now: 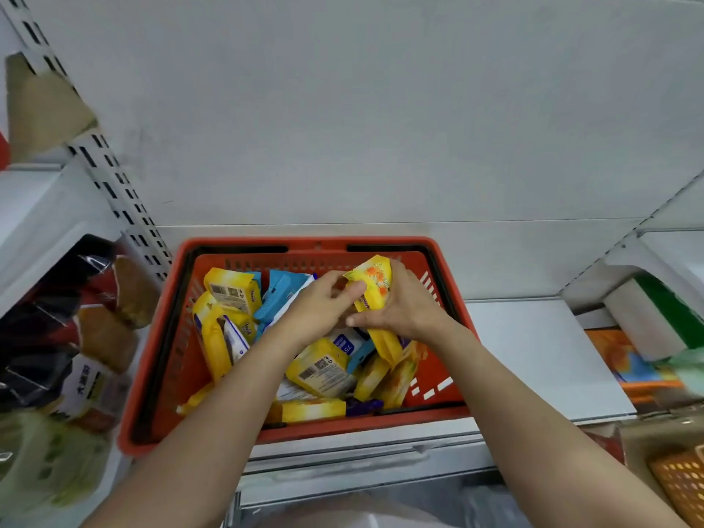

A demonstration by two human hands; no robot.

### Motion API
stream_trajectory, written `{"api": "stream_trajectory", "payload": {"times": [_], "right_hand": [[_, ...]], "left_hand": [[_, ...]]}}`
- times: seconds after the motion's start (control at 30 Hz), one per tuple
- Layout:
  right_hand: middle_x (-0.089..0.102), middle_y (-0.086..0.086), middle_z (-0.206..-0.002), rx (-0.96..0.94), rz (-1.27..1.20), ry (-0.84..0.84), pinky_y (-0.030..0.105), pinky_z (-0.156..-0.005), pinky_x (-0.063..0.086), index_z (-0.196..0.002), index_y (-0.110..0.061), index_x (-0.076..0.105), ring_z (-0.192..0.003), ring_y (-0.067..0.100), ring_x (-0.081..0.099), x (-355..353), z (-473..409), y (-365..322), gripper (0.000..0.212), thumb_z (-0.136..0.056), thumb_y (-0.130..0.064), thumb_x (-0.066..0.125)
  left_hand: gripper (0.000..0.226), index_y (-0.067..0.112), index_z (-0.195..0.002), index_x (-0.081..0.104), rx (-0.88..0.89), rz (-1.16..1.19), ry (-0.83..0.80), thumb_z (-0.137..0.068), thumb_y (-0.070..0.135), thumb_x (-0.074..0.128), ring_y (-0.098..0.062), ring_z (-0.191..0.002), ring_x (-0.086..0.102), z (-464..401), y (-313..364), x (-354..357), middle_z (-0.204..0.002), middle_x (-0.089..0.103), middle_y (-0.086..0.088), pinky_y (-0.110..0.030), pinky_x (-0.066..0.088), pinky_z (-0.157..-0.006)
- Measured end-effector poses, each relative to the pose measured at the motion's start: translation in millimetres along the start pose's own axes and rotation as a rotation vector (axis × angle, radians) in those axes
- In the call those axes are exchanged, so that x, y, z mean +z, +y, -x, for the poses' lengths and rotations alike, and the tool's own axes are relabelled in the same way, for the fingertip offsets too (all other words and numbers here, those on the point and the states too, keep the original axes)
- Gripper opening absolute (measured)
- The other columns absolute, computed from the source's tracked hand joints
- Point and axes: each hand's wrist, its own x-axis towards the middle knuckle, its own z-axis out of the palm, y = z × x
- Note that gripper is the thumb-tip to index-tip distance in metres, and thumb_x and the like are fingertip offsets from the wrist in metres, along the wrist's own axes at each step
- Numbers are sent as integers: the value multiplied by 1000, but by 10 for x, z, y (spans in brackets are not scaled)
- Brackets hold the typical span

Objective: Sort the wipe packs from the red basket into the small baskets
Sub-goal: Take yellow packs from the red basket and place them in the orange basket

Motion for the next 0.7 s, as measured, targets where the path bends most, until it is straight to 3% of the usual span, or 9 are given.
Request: {"api": "stream_trajectory", "payload": {"times": [0.1,0.13,0.23,0.3,0.37,0.4,0.53,0.6,0.7], "right_hand": [[72,-7,-105,0,-316,-124,31,-73,62,-111,-44,58,-91,8,72,-163,84,9,59,-62,-51,89],[73,-7,-105,15,-430,-138,29,-70,61,-110,-47,59,-88,7,73,-227,121,25,52,-68,-46,87],[70,0,-112,65,-520,128,36,-73,61,-137,-36,45,-89,18,74,-369,167,106,79,-71,-35,88],[69,-7,-102,59,-388,389,33,-70,60,-128,-41,47,-86,14,72,-454,162,149,71,-70,-38,87],[66,-11,-90,109,-336,557,33,-69,59,-112,-42,49,-80,12,71,-552,165,208,58,-67,-45,86],[65,-12,-88,143,-337,598,34,-70,59,-107,-39,49,-81,12,69,-596,172,247,57,-65,-47,86],[60,-11,-91,257,-340,619,39,-70,59,-101,-30,48,-84,12,66,-634,213,375,59,-62,-49,87],[63,-5,-91,304,-370,609,45,-70,61,-94,-30,47,-82,17,68,-611,254,409,57,-60,-51,87],[65,1,-87,335,-392,579,48,-62,61,-86,-27,48,-76,21,71,-588,344,426,54,-58,-52,87]], "left_hand": [[21,16,-111,64,71,157,25,-98,31,58,-23,-99,70,-106,101,-27,-106,73,-5,-50,57,-89],[18,18,-110,66,94,146,30,-99,29,58,-21,-98,71,-155,139,-40,-103,74,-2,-47,58,-87],[19,19,-114,65,120,176,10,-100,26,56,-16,-88,73,-300,193,9,-94,76,3,-40,60,-79],[23,20,-119,63,107,87,14,-99,29,56,-18,-100,69,-396,143,95,-106,73,0,-41,57,-90],[32,21,-126,62,90,-108,-31,-98,36,57,-16,-113,63,-454,51,176,-112,70,6,-23,51,-90],[36,22,-128,62,64,-180,-74,-97,39,58,-14,-114,62,-461,14,213,-111,69,10,-18,48,-84],[44,26,-131,62,-30,-396,-150,-96,51,53,-20,-111,61,-515,-40,332,-126,65,4,-30,46,-79],[41,24,-120,69,-71,-451,-147,-96,52,52,-22,-107,63,-543,-38,374,-120,68,0,-31,47,-82],[27,18,-95,75,-71,-416,-82,-92,43,65,-19,-91,67,-565,-76,392,-101,73,-3,-26,45,-68]]}}
